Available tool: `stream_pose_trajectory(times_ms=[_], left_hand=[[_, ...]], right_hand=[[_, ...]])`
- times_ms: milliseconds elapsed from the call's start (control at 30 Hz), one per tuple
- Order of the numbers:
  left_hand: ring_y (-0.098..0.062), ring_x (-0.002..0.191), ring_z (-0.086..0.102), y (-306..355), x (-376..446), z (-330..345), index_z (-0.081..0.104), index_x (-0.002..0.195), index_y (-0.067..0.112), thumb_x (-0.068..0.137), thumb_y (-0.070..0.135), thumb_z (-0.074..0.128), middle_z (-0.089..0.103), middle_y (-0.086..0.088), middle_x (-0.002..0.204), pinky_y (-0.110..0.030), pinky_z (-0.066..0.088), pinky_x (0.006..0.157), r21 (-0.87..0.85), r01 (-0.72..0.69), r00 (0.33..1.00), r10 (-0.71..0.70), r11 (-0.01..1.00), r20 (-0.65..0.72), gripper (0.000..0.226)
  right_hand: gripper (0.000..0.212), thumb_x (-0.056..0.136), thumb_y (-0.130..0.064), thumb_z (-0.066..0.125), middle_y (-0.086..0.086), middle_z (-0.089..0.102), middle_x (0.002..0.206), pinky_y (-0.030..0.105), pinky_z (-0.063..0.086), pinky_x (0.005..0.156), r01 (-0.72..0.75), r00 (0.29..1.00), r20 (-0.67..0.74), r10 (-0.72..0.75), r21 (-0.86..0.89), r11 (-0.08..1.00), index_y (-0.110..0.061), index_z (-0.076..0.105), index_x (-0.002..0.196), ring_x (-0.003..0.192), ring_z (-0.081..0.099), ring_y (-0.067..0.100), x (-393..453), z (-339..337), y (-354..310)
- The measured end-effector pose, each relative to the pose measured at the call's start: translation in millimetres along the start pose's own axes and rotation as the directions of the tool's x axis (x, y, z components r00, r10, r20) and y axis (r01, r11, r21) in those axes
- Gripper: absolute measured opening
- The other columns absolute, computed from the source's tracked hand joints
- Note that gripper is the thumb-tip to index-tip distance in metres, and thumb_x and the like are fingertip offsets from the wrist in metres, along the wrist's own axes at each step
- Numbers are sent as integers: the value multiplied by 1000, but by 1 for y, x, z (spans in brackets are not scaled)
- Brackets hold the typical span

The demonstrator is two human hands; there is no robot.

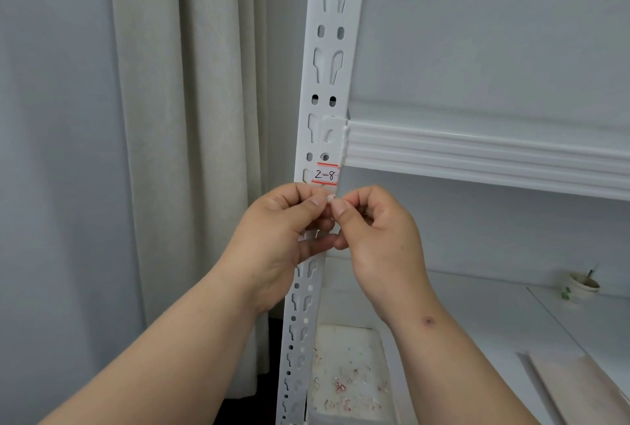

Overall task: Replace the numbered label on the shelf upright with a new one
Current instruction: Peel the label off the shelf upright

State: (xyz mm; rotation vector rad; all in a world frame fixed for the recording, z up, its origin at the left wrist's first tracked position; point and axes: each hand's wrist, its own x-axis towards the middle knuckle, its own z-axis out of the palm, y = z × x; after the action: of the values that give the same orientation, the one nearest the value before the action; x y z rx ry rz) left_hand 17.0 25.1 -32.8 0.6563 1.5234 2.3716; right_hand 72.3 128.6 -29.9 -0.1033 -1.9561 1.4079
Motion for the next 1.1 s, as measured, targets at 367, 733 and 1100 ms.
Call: stream_pose_trajectory(times_ms=[367, 733, 1100], left_hand=[[-16, 69, 55, 3, 0, -2, 69, 89, 5, 94, 2, 55, 61, -10, 76, -39, 56, 73, 60, -2, 1000, 3, 998, -16, 15], [-23, 84, 53, 6, -5, 1, 74, 92, 7, 97, 24, 54, 64, -15, 97, -41, 56, 79, -4, 73, 997, -73, 997, -16, 27], [-21, 85, 53, 11, -7, 2, 77, 95, 6, 95, 28, 58, 61, -11, 94, -38, 58, 78, 22, 92, 996, -92, 995, -7, 29]], right_hand=[[8, 90, -9, 60, -8, 66, 60, 14, 48, 55, -60, 996, 71, 51, 143, 988, -10, 64, 83, 53, 59, 2, -2, -3, -2], [14, 83, -39, 66, -10, 65, 83, 33, 52, 73, 126, 977, -111, -184, -397, 909, -26, 63, 83, 78, 61, 9, 2, -1, 7], [16, 91, -24, 54, -2, 60, 78, 32, 43, 59, 323, 897, -30, -442, -637, 700, -16, 59, 78, 69, 56, 20, 1, -5, 5]])
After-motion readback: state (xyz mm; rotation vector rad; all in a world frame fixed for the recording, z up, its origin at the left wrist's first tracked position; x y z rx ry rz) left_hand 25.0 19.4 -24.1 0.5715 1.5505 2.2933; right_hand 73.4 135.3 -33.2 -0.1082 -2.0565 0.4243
